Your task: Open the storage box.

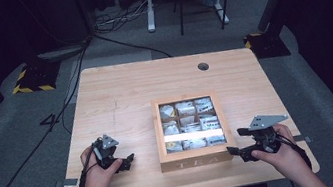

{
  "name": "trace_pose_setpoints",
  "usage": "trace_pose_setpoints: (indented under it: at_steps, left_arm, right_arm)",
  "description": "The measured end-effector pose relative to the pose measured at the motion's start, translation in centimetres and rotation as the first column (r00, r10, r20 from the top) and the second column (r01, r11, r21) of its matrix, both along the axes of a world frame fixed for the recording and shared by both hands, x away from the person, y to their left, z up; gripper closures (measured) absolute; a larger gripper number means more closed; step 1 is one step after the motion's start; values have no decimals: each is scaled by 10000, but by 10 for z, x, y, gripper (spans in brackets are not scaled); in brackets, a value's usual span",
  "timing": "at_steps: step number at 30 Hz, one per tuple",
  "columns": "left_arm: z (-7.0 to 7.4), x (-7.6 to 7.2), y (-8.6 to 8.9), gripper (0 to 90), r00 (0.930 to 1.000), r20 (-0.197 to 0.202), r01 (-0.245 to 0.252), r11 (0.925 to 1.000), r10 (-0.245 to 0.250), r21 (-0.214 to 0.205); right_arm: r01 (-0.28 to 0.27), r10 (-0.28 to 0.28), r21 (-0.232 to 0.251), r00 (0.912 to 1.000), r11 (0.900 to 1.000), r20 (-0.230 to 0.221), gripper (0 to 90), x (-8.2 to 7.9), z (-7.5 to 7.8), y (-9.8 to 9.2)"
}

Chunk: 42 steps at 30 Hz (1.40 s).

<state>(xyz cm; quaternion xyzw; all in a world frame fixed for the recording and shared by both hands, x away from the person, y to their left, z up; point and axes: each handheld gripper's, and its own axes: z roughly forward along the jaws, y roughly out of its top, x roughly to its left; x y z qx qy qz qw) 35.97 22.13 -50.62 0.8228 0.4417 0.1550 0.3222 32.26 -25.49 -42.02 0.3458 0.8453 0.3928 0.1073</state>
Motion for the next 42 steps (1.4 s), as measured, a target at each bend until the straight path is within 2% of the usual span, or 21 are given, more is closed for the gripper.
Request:
trace_pose_setpoints:
  at_steps: [7, 13, 21, 23, 26, 32, 42]
  left_arm:
    - [0, 0, 0, 2, 10000, 3, 8, 10000, -8, 7]
    - [0, 0, 0, 1, 10000, 15, 5, 10000, -5, 18]
    - [0, 0, 0, 2, 10000, 0, 4, 10000, -4, 1]
    - [0, 0, 0, 2, 10000, -10, -6, 10000, 6, 23]
    - [0, 0, 0, 2, 10000, -37, 29, 10000, -28, 22]
    - [0, 0, 0, 1, 10000, -42, -29, 10000, 30, 35]
    - [0, 0, 0, 2, 10000, -19, -36, 10000, 36, 28]
  right_arm:
    - [-202, 199, -416, 9998, 9989, -76, 189, -2, -11, 11]
    - [-540, 562, -1196, 9983, 9914, 151, 268, -3, -17, 16]
    - [-371, 393, -1169, 9991, 9925, 165, 298, -5, -16, 16]
    - [-322, 339, -1163, 9993, 9927, 135, 329, -6, -15, 15]
    - [-369, 367, -1333, 9993, 9904, -38, 424, -8, -10, 13]
    - [-287, 256, -1450, 9994, 9890, -227, 481, -9, -7, 12]
    - [-103, 52, -1232, 9991, 9923, -412, 562, -11, 1, 10]
